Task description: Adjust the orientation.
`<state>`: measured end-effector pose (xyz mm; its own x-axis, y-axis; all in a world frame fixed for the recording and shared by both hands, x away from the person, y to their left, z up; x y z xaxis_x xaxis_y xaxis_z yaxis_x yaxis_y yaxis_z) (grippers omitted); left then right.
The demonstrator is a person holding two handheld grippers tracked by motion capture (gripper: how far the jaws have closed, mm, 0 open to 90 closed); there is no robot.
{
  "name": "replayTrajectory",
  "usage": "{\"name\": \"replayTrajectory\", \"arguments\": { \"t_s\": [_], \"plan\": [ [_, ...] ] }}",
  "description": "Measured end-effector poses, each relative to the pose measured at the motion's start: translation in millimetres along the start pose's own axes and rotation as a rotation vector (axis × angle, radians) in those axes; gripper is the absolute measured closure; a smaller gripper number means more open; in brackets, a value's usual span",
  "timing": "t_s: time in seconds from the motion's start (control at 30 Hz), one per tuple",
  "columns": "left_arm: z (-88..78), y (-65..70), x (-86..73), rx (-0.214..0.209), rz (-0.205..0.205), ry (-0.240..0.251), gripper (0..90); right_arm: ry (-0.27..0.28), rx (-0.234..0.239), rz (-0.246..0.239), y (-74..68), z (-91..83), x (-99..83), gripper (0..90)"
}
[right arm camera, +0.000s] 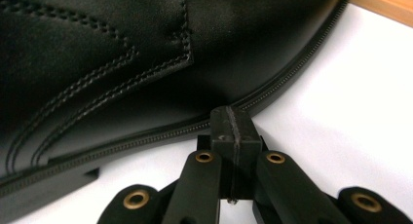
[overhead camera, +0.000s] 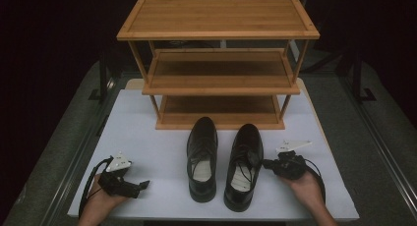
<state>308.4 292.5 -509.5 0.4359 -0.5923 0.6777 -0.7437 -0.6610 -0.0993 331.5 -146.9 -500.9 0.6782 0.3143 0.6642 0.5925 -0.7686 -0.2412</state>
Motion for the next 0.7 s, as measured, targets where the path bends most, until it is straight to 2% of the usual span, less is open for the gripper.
{"name": "replayTrajectory", "arguments": {
  "t_s": [0.53,0.7],
  "plan": [
    [0.2,0.0,0.1,0.002,0.0,0.002,0.0,-0.014,0.009,-0.041,-15.1,24.4,21.8,89.9],
    [-0.1,0.0,0.0,0.001,0.001,-0.003,0.0,-0.017,0.013,-0.036,-13.9,24.0,21.5,89.1]
  ]
}}
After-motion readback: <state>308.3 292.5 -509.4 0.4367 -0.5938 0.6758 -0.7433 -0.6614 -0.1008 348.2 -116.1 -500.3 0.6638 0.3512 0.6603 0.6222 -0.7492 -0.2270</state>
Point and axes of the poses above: each handheld gripper's, and its own axes: z roughly forward along the jaws, x roughly out of its top, y roughly to its right, the point moved 8 cm from there along z, roughly forward along the jaws, and after that the axes turned 8 degrees about z, right-handed, at the moved point
